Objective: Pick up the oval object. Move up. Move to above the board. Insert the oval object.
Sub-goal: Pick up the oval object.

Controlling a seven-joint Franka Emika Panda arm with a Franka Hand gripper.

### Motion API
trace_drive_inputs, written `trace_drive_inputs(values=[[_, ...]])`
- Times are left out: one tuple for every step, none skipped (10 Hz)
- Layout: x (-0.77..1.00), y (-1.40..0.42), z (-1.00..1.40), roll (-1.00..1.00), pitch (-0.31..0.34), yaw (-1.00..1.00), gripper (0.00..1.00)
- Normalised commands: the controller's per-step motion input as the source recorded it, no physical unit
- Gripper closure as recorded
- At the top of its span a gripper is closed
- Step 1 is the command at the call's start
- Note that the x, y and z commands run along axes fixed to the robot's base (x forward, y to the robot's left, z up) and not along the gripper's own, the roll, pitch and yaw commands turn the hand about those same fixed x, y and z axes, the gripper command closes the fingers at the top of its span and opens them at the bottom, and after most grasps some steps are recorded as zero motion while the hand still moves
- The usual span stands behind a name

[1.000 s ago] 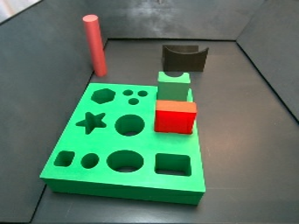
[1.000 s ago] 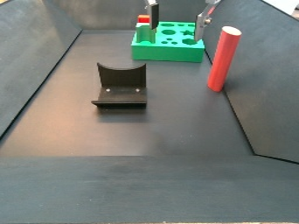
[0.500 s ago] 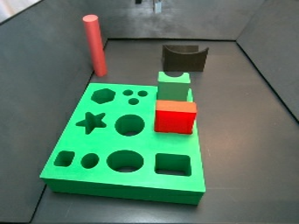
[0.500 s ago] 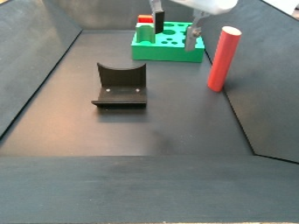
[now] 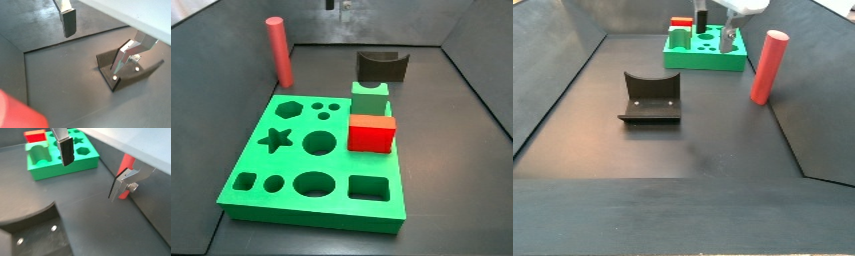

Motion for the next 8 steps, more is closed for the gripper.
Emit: trace_drive_inputs(values=[[-0.69,-0.21,-0.20,0.21,0.000,-0.35,0.00],[-0.56,-0.17,-0.21,0.16,0.000,-0.46,0.00],[-0.47,-0.18,-0.09,0.12,0.000,-0.51,0.00],[-0.17,-0.25,-0.03,0.09,-0.037,-0.62,0.00],[-0.14,-0.20,0.00,0.07,-0.029,-0.69,0.00],[-0.20,-0.14,0.00,0.06,-0.027,-0.69,0.00],[-0.31,-0.08,-0.05,0.07,-0.016,-0.67,0.00],[-0.48,0.03,-0.23,0.09,0.000,-0.52,0.00]])
